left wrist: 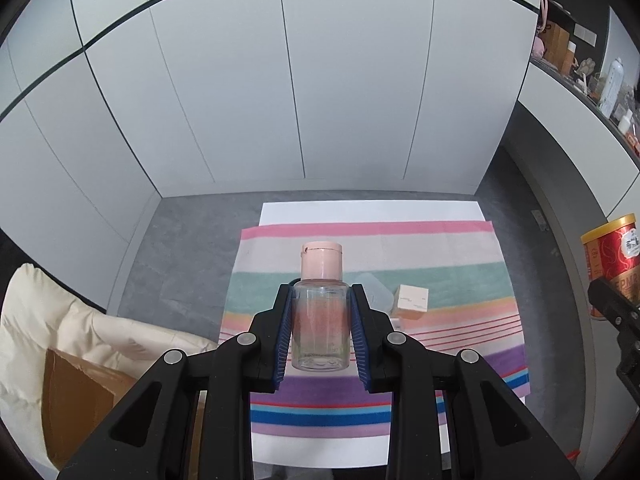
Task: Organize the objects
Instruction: 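Lift the clear bottle and red-gold can with both tools off the table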
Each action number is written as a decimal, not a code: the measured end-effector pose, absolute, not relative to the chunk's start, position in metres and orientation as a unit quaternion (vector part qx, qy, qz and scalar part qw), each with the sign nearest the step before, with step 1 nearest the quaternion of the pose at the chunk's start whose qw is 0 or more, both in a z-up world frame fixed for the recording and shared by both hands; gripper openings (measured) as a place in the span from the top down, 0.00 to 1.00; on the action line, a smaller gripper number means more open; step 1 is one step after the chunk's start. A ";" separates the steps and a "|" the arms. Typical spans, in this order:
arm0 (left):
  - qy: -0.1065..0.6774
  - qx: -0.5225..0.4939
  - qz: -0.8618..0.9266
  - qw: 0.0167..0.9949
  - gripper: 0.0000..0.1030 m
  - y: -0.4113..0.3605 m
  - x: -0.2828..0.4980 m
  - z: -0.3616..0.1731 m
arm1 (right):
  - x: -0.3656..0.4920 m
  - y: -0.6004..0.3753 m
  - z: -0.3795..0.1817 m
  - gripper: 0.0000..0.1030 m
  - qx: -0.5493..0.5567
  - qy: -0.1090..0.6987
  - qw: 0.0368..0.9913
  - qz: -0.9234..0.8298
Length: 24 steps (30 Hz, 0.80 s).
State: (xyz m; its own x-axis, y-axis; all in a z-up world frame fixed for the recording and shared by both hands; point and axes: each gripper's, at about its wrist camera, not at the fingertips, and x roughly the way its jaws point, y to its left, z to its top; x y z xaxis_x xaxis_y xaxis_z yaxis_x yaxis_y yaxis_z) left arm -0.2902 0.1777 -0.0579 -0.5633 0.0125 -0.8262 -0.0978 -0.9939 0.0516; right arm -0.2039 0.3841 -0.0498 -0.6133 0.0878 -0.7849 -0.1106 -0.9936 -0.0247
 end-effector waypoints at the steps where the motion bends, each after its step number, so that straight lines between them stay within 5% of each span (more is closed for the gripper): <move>1: 0.045 -0.466 0.883 0.032 0.73 0.178 -0.288 -0.057 | -0.201 0.386 -0.048 0.45 -0.435 0.014 0.056 0.899; 6: 0.098 -0.428 0.899 0.005 0.73 0.187 -0.260 -0.049 | -0.185 0.391 -0.044 0.45 -0.430 0.010 0.055 0.901; 24: 0.089 -0.439 0.890 0.083 0.73 0.203 -0.119 -0.044 | -0.063 0.380 -0.059 0.45 -0.431 0.004 0.022 0.902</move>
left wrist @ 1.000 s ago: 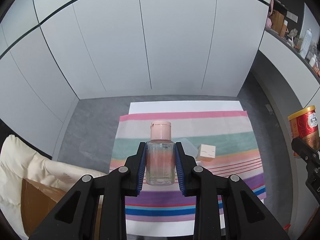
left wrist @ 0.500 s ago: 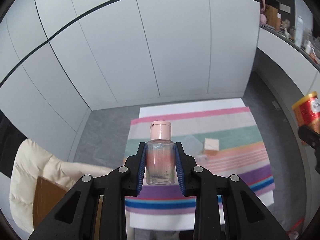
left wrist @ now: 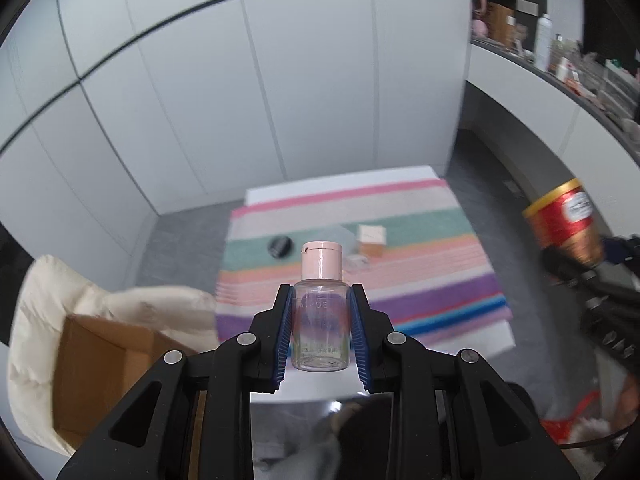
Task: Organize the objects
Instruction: 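Carry the clear bottle and red-gold can with both tools over the cardboard box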
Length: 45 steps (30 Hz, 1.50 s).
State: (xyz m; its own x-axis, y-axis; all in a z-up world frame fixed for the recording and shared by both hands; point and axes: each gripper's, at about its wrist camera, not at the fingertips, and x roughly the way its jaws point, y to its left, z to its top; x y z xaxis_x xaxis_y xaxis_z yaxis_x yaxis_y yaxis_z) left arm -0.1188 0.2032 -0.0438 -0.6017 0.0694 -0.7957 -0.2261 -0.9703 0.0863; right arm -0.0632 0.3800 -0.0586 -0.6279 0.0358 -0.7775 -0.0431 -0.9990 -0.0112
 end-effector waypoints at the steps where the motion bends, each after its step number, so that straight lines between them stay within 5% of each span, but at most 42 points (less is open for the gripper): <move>1: 0.086 -0.443 0.888 0.090 0.73 0.205 -0.114 -0.045 | -0.057 0.378 -0.061 0.45 -0.433 0.005 0.021 0.901; 15: 0.052 -0.499 0.863 0.055 0.73 0.159 -0.043 -0.083 | 0.036 0.364 -0.099 0.45 -0.470 0.025 0.004 0.882; 32: 0.028 -0.501 0.865 0.000 0.73 0.099 -0.022 -0.091 | 0.041 0.340 -0.104 0.45 -0.473 0.008 0.005 0.881; 45: -0.051 -0.518 0.844 -0.129 0.73 -0.031 0.026 -0.107 | 0.011 0.211 -0.115 0.45 -0.477 -0.056 -0.127 0.868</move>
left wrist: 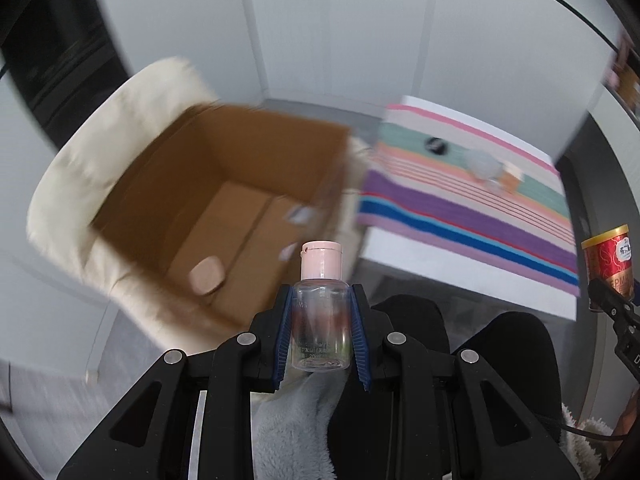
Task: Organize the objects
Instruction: 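Carry the clear bottle and red-gold can with both tools over the cardboard box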
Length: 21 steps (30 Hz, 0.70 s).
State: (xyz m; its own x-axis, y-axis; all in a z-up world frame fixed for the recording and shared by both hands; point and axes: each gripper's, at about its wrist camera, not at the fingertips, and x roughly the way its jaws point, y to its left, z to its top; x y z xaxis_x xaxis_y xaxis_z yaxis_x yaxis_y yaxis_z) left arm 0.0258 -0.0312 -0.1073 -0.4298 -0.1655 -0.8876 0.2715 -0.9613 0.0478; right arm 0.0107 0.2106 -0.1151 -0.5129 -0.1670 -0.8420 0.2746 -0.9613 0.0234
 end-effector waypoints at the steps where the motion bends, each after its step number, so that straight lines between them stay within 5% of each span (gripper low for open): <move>1: 0.060 0.518 -0.841 0.142 0.73 -0.044 0.033 -0.108 | 0.010 0.199 -0.116 0.45 0.477 0.062 0.139 -0.865; 12: 0.135 0.513 -0.810 0.251 0.73 -0.153 0.104 -0.116 | 0.028 0.051 -0.126 0.45 0.469 0.144 0.286 -0.823; 21: 0.146 0.510 -0.808 0.257 0.73 -0.167 0.116 -0.118 | 0.058 -0.004 -0.134 0.45 0.461 0.189 0.334 -0.800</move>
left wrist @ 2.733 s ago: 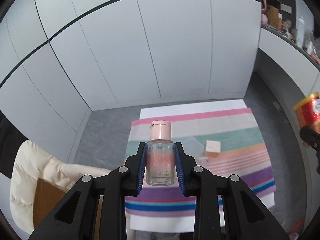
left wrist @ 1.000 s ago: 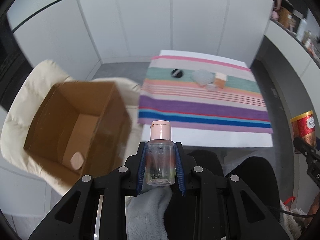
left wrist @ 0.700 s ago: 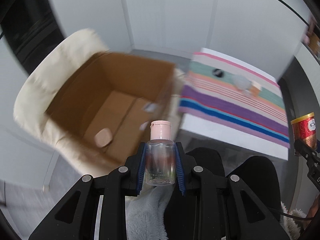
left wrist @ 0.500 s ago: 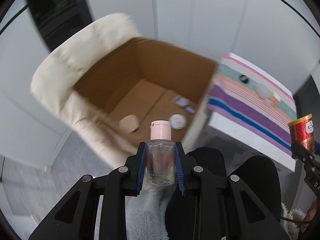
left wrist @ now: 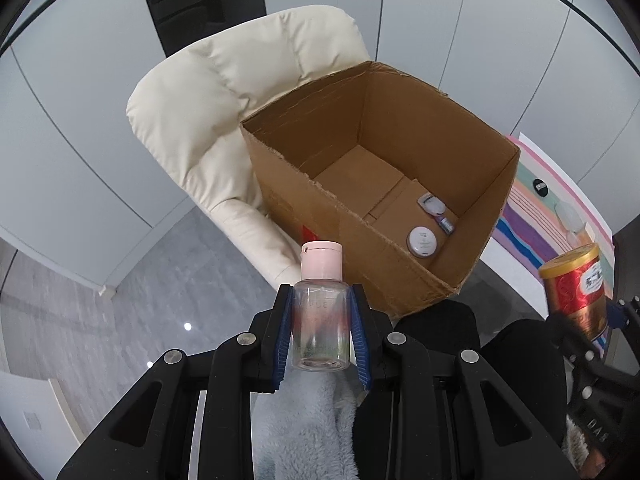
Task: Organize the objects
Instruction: 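Carry the clear bottle and red-gold can with both tools over the cardboard box, then open both tools to drop the bottle and can into the box, then withdraw both tools from the box back toward the striped table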
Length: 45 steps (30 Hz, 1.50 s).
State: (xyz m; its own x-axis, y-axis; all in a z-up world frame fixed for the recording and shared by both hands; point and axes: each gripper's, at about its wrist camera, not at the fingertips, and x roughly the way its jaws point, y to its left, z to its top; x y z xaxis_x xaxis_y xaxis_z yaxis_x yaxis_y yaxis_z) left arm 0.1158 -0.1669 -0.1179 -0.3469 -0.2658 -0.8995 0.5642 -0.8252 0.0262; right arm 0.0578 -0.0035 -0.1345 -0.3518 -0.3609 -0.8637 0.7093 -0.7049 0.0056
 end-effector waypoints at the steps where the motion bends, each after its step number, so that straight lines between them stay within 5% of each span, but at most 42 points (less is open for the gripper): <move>1: 0.146 0.511 -0.808 0.253 0.73 -0.166 0.114 -0.119 | 0.060 -0.006 -0.135 0.45 0.459 0.192 0.337 -0.799; 20: 0.143 0.483 -0.827 0.249 0.72 -0.214 0.002 -0.138 | -0.037 -0.080 -0.158 0.45 0.441 0.216 0.334 -0.804; 22: 0.152 0.471 -0.835 0.241 0.58 -0.220 -0.006 -0.138 | -0.050 -0.091 -0.162 0.45 0.437 0.213 0.338 -0.806; 24: 0.149 0.477 -0.834 0.234 0.11 -0.224 -0.014 -0.140 | -0.059 -0.100 -0.164 0.20 0.426 0.210 0.325 -0.818; 25: 0.146 0.476 -0.835 0.235 0.08 -0.223 -0.014 -0.141 | -0.063 -0.101 -0.164 0.00 0.424 0.208 0.318 -0.822; 45: 0.143 0.473 -0.839 0.230 0.08 -0.222 -0.008 -0.143 | -0.072 -0.087 -0.168 0.00 0.444 0.154 0.325 -0.821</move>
State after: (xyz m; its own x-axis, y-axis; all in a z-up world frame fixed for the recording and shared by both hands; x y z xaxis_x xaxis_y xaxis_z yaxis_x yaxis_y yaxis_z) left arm -0.0082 -0.2221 -0.1433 -0.4476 -0.2506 -0.8584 0.5205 -0.8536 -0.0222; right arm -0.0724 -0.0867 -0.1677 -0.3944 -0.3969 -0.8288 0.6707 -0.7409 0.0357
